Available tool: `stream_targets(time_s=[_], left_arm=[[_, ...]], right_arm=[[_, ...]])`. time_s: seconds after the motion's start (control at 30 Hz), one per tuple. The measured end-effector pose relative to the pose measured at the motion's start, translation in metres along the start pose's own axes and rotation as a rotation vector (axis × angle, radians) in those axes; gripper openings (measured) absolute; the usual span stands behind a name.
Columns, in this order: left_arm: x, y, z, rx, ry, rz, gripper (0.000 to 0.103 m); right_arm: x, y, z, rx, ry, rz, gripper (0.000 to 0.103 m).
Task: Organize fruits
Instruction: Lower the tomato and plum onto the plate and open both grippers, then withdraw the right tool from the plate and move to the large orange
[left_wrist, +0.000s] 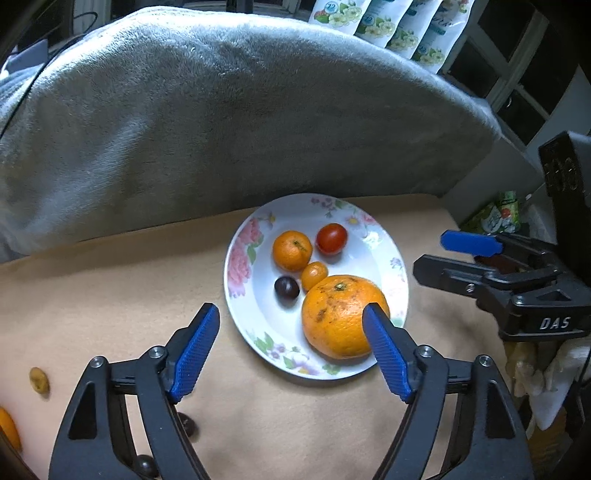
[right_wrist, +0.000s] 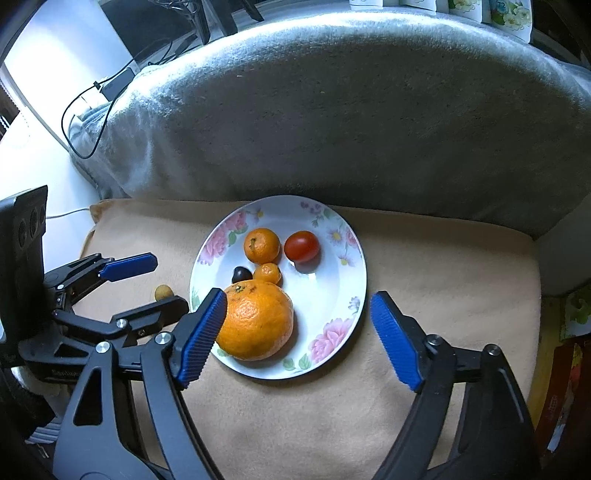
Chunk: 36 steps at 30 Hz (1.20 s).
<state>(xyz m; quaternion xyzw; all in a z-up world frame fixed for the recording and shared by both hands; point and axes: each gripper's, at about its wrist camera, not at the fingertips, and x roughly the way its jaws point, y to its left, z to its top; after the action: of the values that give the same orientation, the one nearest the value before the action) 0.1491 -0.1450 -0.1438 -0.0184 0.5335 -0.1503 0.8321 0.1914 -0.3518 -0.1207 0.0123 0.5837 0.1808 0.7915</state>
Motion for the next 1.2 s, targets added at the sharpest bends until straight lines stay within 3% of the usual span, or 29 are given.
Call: stream_targets(time_s=[0.67,1.2], left_arm=[[-0.036,0.006,-0.009,0.049,-0.059,0.082,0.080],[-0.080,0.043,-0.030,-0.008,-0.112,0.104,0.080]], right_arm=[[-0.010,0.025,-0.002,-0.020,-0.043,-0.018,0.086],[-0.009,0.078,-0.005,-0.049,-0.047,0.011,0.086]])
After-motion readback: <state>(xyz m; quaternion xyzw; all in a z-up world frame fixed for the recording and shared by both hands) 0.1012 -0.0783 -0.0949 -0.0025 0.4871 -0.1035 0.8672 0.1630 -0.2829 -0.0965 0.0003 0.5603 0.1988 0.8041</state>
